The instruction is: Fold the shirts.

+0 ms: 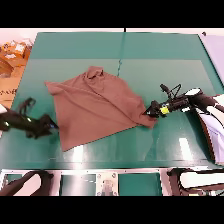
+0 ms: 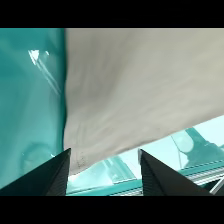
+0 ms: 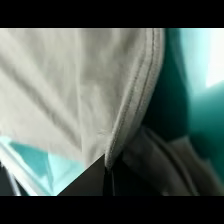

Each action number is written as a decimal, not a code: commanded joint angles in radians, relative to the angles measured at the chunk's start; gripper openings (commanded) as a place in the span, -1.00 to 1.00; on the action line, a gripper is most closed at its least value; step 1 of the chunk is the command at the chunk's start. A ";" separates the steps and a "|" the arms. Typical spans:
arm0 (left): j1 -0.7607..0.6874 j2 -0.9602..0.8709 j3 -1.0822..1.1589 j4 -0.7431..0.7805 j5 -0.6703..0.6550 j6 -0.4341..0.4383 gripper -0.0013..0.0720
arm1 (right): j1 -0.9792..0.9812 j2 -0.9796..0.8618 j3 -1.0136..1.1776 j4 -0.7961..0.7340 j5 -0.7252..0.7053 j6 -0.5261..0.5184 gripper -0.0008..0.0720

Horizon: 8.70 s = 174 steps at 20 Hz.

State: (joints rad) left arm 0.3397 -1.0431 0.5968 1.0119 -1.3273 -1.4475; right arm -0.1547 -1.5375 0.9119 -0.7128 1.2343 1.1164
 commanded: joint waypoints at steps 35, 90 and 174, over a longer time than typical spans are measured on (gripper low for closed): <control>0.052 -0.266 0.362 0.188 0.019 0.157 0.46 | -0.173 0.401 -0.396 0.144 -0.266 0.064 -0.93; 0.052 -0.426 0.197 -0.091 0.015 0.535 -0.90 | -0.170 0.286 -0.406 0.087 -0.089 0.172 0.18; -0.282 -0.655 1.184 0.243 -0.352 -0.012 -0.90 | -0.493 0.259 0.125 -0.386 0.124 0.318 -0.93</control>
State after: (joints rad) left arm 0.0589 -1.7630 1.8210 1.2903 -1.6508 -1.4357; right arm -0.6319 -1.4277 1.2015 -0.9619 1.3483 1.3785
